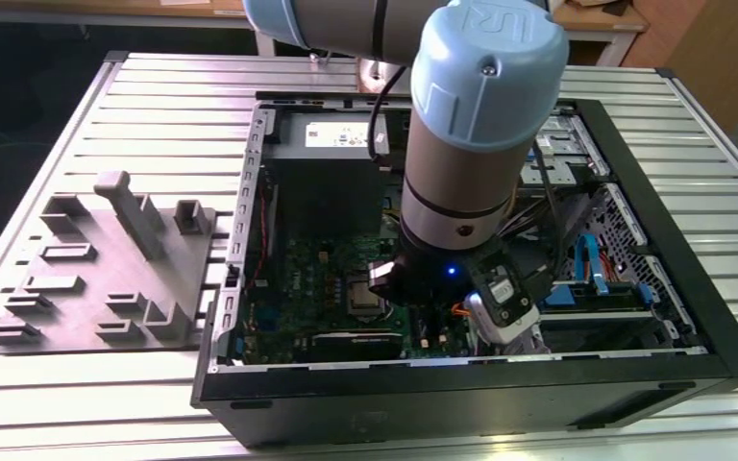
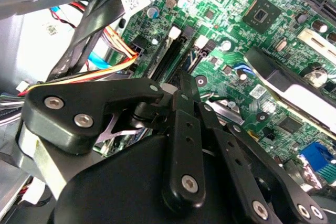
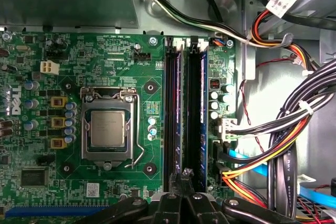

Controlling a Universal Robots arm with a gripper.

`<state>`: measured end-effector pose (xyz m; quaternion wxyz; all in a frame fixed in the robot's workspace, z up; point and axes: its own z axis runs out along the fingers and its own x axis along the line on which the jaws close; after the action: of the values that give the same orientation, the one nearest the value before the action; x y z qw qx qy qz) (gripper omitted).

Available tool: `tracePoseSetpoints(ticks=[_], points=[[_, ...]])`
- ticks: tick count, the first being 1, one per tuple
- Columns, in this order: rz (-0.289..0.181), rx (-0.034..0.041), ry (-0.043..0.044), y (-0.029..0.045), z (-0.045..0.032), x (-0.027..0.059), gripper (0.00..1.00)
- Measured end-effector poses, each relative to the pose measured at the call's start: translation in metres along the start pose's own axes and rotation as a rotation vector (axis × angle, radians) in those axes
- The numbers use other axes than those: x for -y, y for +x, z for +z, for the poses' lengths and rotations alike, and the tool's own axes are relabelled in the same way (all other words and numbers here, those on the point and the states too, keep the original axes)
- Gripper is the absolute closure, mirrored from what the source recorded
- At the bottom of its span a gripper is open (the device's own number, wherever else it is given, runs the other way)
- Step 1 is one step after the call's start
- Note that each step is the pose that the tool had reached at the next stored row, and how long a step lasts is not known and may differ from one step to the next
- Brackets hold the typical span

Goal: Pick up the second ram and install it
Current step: 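Press down the second ram until it locks into place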

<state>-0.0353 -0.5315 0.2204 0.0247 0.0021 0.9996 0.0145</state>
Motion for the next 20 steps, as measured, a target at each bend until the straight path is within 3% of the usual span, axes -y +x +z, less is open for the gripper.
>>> tracePoseSetpoints(ticks=[20], points=[[0.000, 0.0005, -0.0016, 0.0000, 0.0018, -0.0001, 0.90]])
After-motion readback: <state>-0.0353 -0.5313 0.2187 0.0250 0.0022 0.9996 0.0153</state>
